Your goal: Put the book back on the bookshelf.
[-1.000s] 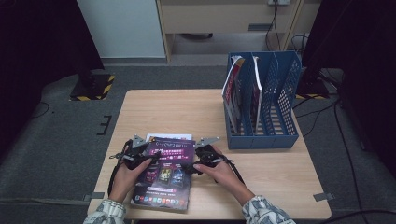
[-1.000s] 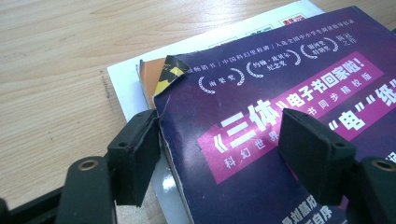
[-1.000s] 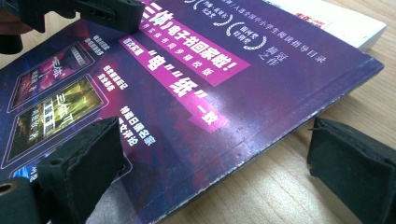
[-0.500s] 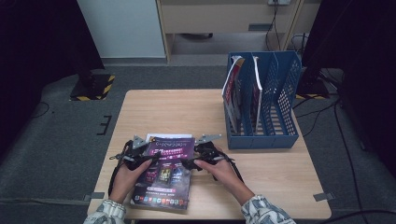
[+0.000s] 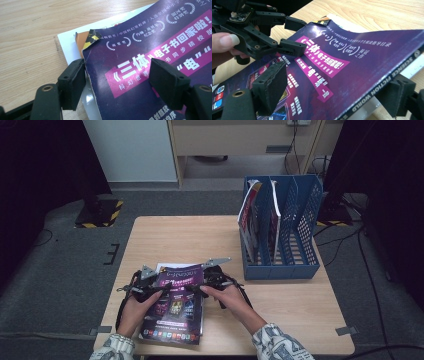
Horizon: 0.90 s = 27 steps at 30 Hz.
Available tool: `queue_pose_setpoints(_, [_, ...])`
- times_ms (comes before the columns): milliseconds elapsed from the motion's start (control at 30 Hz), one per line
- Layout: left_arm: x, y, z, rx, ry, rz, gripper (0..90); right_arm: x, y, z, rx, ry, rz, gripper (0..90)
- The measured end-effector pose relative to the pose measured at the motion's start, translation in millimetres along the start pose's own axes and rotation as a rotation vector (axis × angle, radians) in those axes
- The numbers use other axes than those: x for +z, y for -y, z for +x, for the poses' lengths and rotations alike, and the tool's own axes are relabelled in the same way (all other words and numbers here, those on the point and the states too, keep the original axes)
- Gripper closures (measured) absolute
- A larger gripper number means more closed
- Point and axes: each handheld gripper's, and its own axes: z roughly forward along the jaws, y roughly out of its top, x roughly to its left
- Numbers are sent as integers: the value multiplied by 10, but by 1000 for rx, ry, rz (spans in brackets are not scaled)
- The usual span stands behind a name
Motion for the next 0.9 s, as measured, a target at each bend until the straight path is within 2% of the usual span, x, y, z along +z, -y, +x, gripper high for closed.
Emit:
queue_pose_setpoints(133, [7, -6, -14, -1, -2, -1, 288, 14, -22, 20, -7, -2, 0, 159])
queue_pose_setpoints(233, [12, -3, -27, -2, 12, -1, 288, 38, -49, 49, 2, -11, 2, 140])
queue_pose_setpoints(333, [16, 3, -66, 1, 8, -10, 282, 114, -60, 98, -7, -6, 25, 108])
queue_pose_setpoints(600, [3, 13, -73, 1, 9, -9, 280, 201, -46, 128, -8, 9, 36, 135])
queue_pose_setpoints(900, [4, -3, -95, 10, 7, -1, 281, 213, -25, 161, 22, 11, 47, 152])
